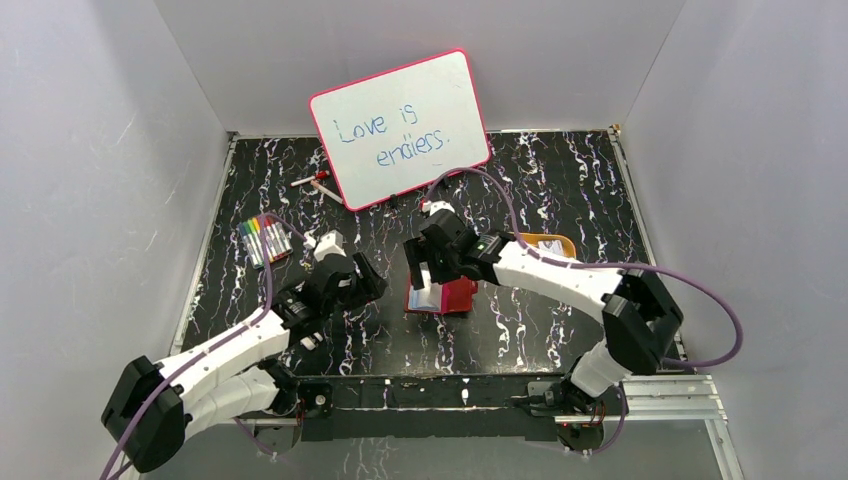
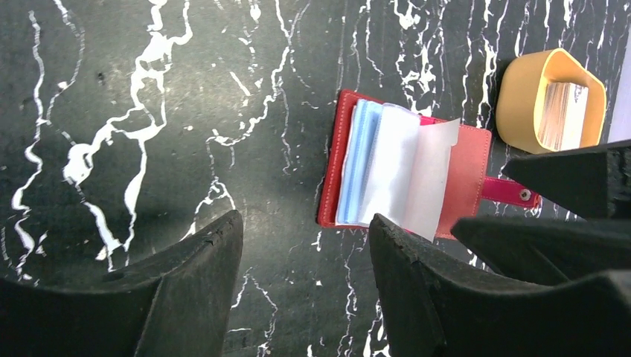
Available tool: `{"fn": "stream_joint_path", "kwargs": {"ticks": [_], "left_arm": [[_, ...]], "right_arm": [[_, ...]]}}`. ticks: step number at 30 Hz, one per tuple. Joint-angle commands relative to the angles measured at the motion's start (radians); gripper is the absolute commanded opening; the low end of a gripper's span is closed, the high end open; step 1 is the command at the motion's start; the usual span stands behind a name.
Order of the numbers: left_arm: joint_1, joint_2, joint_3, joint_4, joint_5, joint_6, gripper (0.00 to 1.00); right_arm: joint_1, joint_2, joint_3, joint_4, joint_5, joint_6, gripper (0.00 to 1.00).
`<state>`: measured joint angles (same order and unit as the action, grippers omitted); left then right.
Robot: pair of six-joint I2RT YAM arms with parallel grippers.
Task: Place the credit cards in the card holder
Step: Open the card holder at the center of the board.
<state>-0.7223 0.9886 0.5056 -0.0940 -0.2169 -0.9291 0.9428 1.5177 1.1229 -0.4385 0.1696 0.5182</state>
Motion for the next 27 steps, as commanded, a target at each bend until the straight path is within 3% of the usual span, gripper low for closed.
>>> {"fn": "stream_joint_path", "kwargs": {"ticks": [1,17,27], "left_arm": [[0.001,-0.064,-0.039,-0.028,-0.072,-0.037,0.6],[0.002,-0.145,-0.089,-0.042,-0.073,-0.039,0.6],[0.001,-0.142,-0.102,-0.023,-0.053,-0.04,0.6]], "right_arm": [[0.0,0.058,0.039,0.038,0.091,0.027,0.99],[0.004,0.277,0.115,0.028,0.119,0.088,0.99],[0.01,0.32,0.077,0.004,0.16,0.096,0.99]]}}
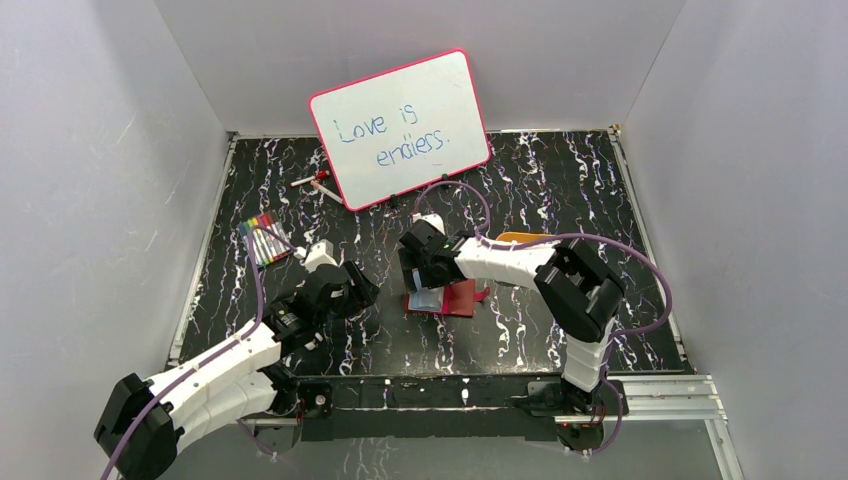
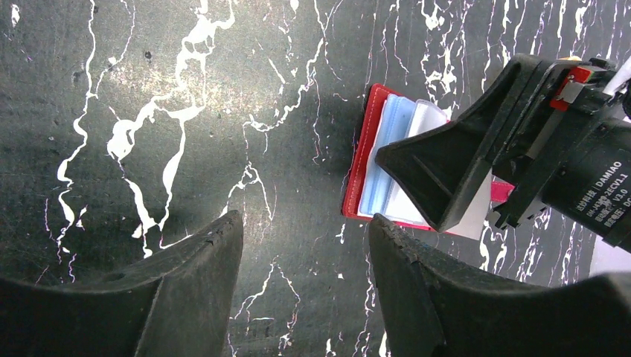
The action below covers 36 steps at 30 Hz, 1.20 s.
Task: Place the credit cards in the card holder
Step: Open the card holder at the center of the board.
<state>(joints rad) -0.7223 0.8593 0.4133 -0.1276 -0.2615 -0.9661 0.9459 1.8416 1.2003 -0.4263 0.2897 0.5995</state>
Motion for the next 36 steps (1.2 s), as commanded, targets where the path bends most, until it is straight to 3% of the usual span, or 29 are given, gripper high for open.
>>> {"fn": "stream_joint_path", "kwargs": {"ticks": [1,7,19,24,28,33,36], "left_arm": [[0.002,-0.012,-0.011,0.011,-0.008,-0.004,0.6],[0.001,-0.012,-0.01,0.012,-0.005,-0.005,0.6],[0.001,0.007,0.006,0.017,0.001,0.004,0.6],[0.001,0.05,0.025,0.053,0.045,0.018,0.6],[0.002,0.1,0.045,0.172,0.164,0.049,0.58],[0.003,0.222,0.067,0.418,0.393,0.053,0.45],[0.004,0.327,0.08,0.545,0.487,0.028,0.19]], "right_arm": [[0.008,0.0,-0.002,-0.008,0.04,0.015,0.99],[0.011,0.017,-0.015,-0.006,0.042,0.008,0.96],[0.011,-0.077,-0.131,0.05,0.012,-0.016,0.51],[0.009,-0.127,-0.153,0.064,0.007,-0.027,0.44],[0.0,-0.175,-0.207,0.095,-0.002,-0.032,0.41],[-0.01,-0.221,-0.266,0.136,-0.013,-0.027,0.41],[-0.015,-0.236,-0.282,0.155,-0.021,-0.018,0.41]]}}
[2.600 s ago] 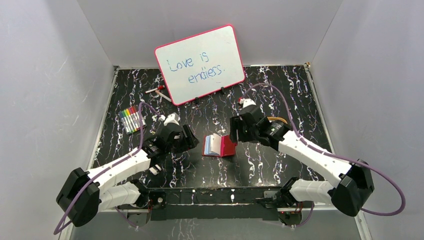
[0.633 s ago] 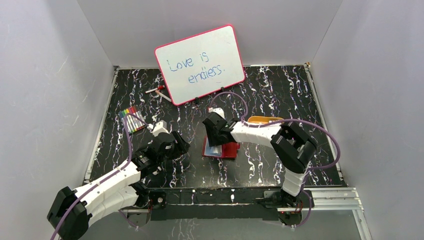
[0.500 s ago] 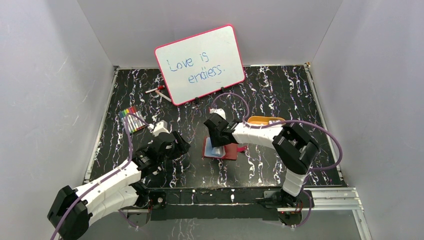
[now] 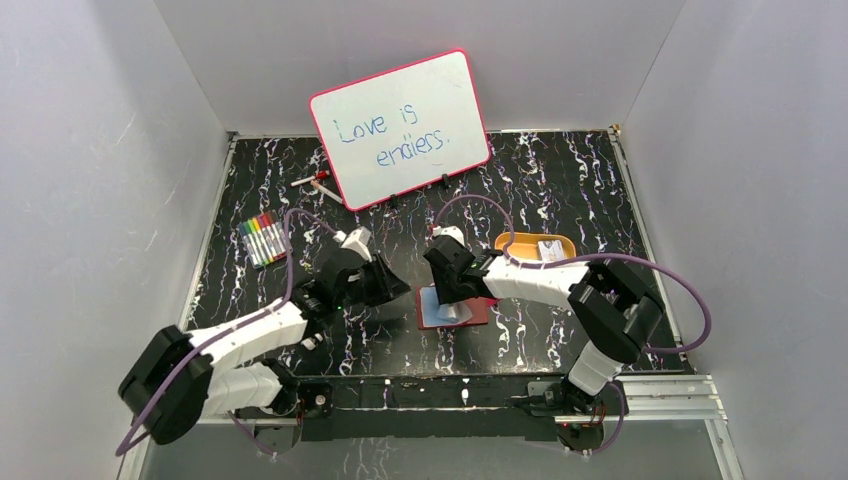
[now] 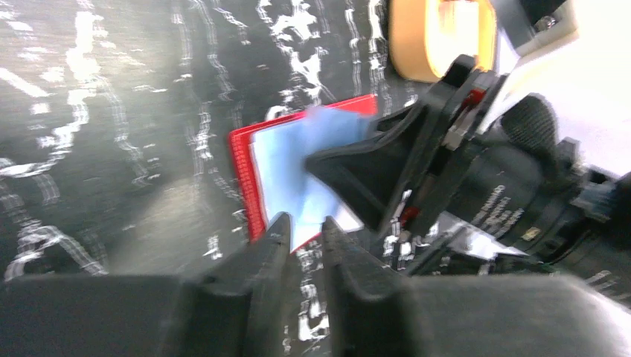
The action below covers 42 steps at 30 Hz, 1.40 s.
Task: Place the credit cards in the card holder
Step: Open the card holder at the center of the board.
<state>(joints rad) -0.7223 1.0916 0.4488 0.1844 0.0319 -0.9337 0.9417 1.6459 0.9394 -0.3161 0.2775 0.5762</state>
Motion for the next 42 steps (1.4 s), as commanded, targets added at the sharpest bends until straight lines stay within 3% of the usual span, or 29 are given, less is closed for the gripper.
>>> {"fn": "stream_joint_path", "kwargs": {"ticks": [1,2,3,7,13,31,34,39,42], "left_arm": [[0.004,0.13,0.048,0.268,0.215,-0.016,0.11],[0.005,0.169,0.051,0.299,0.236,-0.025,0.01],[0.004,0.205,0.052,0.331,0.256,-0.036,0.0],[0.003,0.334,0.041,0.459,0.318,-0.084,0.0],[0.002,0.439,0.052,0.504,0.336,-0.074,0.0],[0.001,0.605,0.083,0.262,0.194,-0.04,0.0],[0.002,0.603,0.079,0.247,0.178,-0.033,0.0],[0.002,0.6,0.069,0.249,0.171,-0.027,0.0],[0.001,0.603,0.068,0.256,0.174,-0.026,0.0]], "right_arm": [[-0.011,-0.043,-0.023,0.049,-0.011,0.008,0.41],[-0.011,-0.045,-0.025,0.054,-0.012,0.012,0.41],[-0.011,-0.047,-0.027,0.057,-0.015,0.015,0.41],[-0.013,-0.055,-0.031,0.067,-0.02,0.021,0.41],[-0.014,-0.06,-0.025,0.064,-0.025,0.021,0.41],[-0.02,-0.127,-0.065,-0.015,0.06,0.016,0.42],[-0.031,-0.161,-0.082,-0.049,0.082,0.017,0.47],[-0.041,-0.263,-0.108,-0.117,0.116,0.034,0.65],[-0.041,-0.342,-0.088,-0.173,0.122,0.032,0.7]]}}
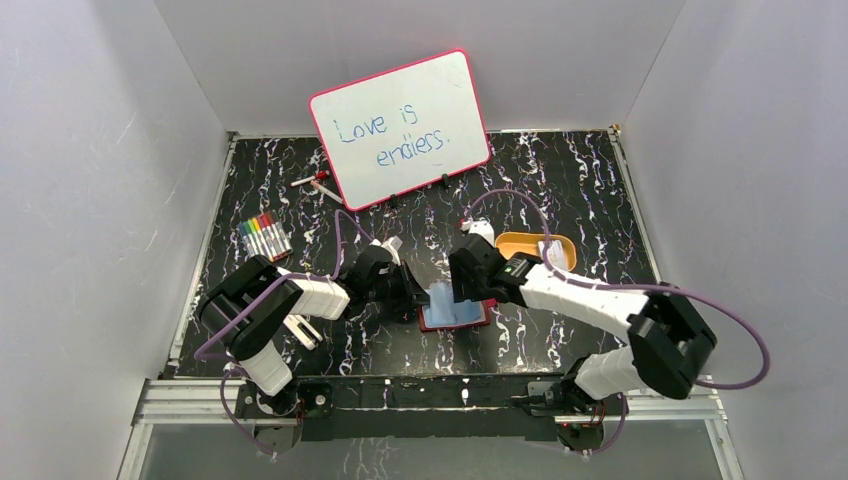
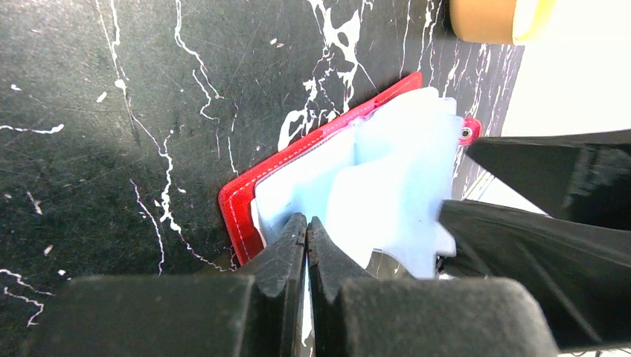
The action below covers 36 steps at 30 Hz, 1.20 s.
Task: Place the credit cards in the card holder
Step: Open the card holder at the center of the board.
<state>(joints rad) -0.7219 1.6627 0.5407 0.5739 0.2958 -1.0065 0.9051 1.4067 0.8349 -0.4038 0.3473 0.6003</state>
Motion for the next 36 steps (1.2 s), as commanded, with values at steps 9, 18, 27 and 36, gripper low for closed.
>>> {"fn": "stream_joint_path", "kwargs": {"ticks": [9,18,27,36], "left_arm": [[0.002,0.034,-0.041,-0.061,-0.061,0.026,0.0],[-0.011,0.007,0.023,0.009,0.062,0.045,0.0],[-0.042,0.033,0.108,0.009,0.106,0.06,0.0],[-0.104,0.133,0.223,-0.003,0.117,0.08,0.0]], "right_arm": [[0.038,-0.156,0.141,-0.015,-0.223,-0.105,0.65],[0.06,-0.229,0.114,0.011,-0.074,-0.028,0.65],[0.059,-0.337,0.068,-0.035,-0.013,-0.004,0.67],[0.059,-0.423,0.027,-0.053,0.023,0.009,0.67]]}}
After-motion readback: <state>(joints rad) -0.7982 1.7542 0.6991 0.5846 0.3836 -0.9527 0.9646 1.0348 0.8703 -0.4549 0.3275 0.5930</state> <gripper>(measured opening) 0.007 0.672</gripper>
